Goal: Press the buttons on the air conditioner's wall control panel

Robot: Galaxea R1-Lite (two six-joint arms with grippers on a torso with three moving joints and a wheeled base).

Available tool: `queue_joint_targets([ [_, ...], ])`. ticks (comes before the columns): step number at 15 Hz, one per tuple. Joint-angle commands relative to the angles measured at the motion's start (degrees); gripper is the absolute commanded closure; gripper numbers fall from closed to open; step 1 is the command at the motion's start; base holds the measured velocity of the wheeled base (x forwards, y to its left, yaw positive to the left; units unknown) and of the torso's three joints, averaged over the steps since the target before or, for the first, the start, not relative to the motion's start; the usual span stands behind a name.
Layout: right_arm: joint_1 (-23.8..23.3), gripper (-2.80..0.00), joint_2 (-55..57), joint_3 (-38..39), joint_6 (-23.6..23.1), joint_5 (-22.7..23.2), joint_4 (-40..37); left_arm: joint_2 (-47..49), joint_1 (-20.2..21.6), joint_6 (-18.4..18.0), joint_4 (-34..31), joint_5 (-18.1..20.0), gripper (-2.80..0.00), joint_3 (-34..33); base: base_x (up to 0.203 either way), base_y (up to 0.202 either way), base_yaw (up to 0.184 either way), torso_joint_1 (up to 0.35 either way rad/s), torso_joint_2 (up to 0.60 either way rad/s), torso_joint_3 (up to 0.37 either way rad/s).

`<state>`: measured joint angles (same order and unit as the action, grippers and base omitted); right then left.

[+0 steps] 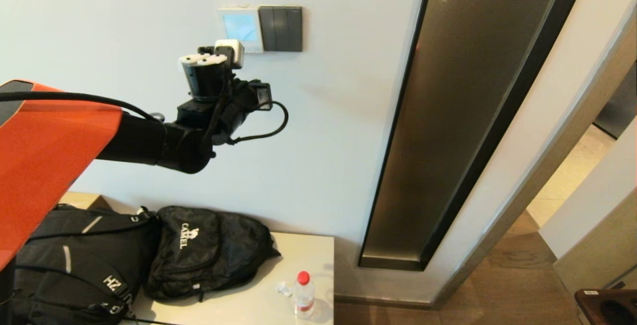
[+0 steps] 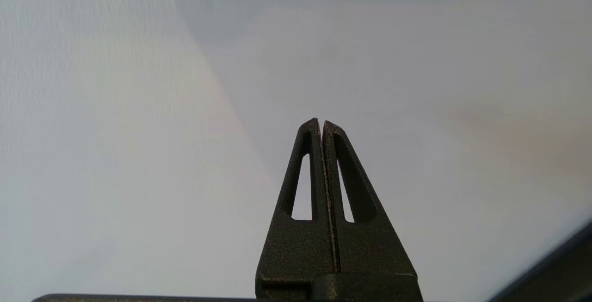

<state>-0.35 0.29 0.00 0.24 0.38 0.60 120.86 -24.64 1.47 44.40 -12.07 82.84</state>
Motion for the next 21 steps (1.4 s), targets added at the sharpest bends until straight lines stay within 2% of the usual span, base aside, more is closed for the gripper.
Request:
queue_joint_targets([
  [1,0.0,0.00,0.1,0.2,0.0,0.1,0.0,-5.8,-0.2,-1.0,7.9,0.0,0.00,-13.2,0.000,0.000,0.000,0.000,0.00,0.000],
  [7,0.0,0.00,0.1,0.2,0.0,0.1,0.0,-22.8,-0.1,-2.0,26.4,0.2,0.00,-46.4,0.000,0.000,0.000,0.000,0.00,0.000],
  [10,0.0,0.00,0.1,0.2,0.0,0.1,0.0,-35.4,0.8,-2.1,29.3,0.1,0.00,-59.4,0.000,0.000,0.000,0.000,0.00,0.000],
  [13,0.0,0.00,0.1,0.2,0.0,0.1,0.0,-47.5,4.2,-2.1,29.0,0.0,0.00,-69.5,0.000,0.000,0.000,0.000,0.00,0.000],
  [15,0.0,0.00,0.1,0.2,0.0,0.1,0.0,-55.7,6.6,-2.2,26.4,0.0,0.00,-74.5,0.000,0.000,0.000,0.000,0.00,0.000],
  [17,0.0,0.00,0.1,0.2,0.0,0.1,0.0,-64.9,8.3,-2.4,20.1,-0.2,0.00,-76.5,0.000,0.000,0.000,0.000,0.00,0.000],
  [19,0.0,0.00,0.1,0.2,0.0,0.1,0.0,-76.7,9.7,-2.4,8.6,-0.4,0.00,-76.9,0.000,0.000,0.000,0.000,0.00,0.000],
  [21,0.0,0.00,0.1,0.2,0.0,0.1,0.0,-89.9,11.2,-2.4,-9.6,-1.2,0.00,-75.0,0.000,0.000,0.000,0.000,0.00,0.000],
])
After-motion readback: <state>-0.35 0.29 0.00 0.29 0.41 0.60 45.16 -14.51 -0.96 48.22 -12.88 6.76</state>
